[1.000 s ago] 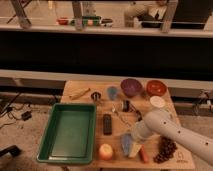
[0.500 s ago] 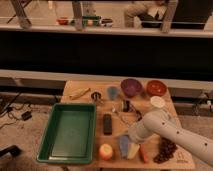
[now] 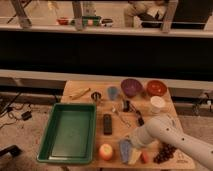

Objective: Wipe table surface with sponge

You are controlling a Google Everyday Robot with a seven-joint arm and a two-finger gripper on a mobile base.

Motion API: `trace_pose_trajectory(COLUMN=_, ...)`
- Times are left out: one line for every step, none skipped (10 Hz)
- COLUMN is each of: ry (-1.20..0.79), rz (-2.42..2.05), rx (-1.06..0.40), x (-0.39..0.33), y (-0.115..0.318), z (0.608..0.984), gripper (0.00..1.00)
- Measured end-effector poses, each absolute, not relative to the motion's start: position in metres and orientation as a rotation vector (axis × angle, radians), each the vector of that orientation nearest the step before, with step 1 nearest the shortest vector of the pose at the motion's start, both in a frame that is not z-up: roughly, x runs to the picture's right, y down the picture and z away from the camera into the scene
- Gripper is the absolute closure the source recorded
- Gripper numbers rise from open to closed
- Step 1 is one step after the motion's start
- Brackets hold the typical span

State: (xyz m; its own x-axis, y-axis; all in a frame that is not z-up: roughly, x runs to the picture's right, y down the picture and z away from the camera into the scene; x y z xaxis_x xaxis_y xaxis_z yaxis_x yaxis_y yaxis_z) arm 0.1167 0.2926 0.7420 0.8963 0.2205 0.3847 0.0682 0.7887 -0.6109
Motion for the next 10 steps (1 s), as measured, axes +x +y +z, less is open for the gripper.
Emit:
trace_pose_trajectory(ry=-0.455, rz=0.092, rx=-0.665, x=0.12, y=0.294, z=0.743, gripper=0.73)
trace_pose_trajectory(ry=-0.448, rz=0.1, rx=-0.672, x=0.124, y=0.296, z=0.745, gripper=0.73)
trace_pose_trajectory(ry=-0.44, rz=0.106, rx=-0.673, x=0.128, y=0.296, z=0.748, gripper=0.73)
trace_pose_trajectory(ry=-0.431, rz=0.112, rx=-0.676, x=0.132, y=0.295, z=0.753, gripper=0.73)
trace_pose_trajectory(ry=-0.421, rz=0.114, rx=-0.682, x=0.136, y=0.295, z=0.758, gripper=0.73)
trace_pose_trajectory(ry=-0.415, rz=0.119, rx=-0.684, x=0.139, y=0.294, z=0.761, gripper=0.73)
trace_pose_trajectory(ry=-0.41, rz=0.125, rx=-0.684, x=0.141, y=0.293, z=0.764, gripper=0.73)
trace_pose_trajectory(ry=-0.406, rz=0.128, rx=-0.684, x=0.143, y=0.291, z=0.767, gripper=0.73)
trace_pose_trajectory(ry=-0.404, rz=0.128, rx=-0.683, x=0.144, y=0.289, z=0.769, gripper=0.73)
trace_pose_trajectory(ry=-0.406, rz=0.125, rx=-0.68, x=0.142, y=0.286, z=0.771, gripper=0.73)
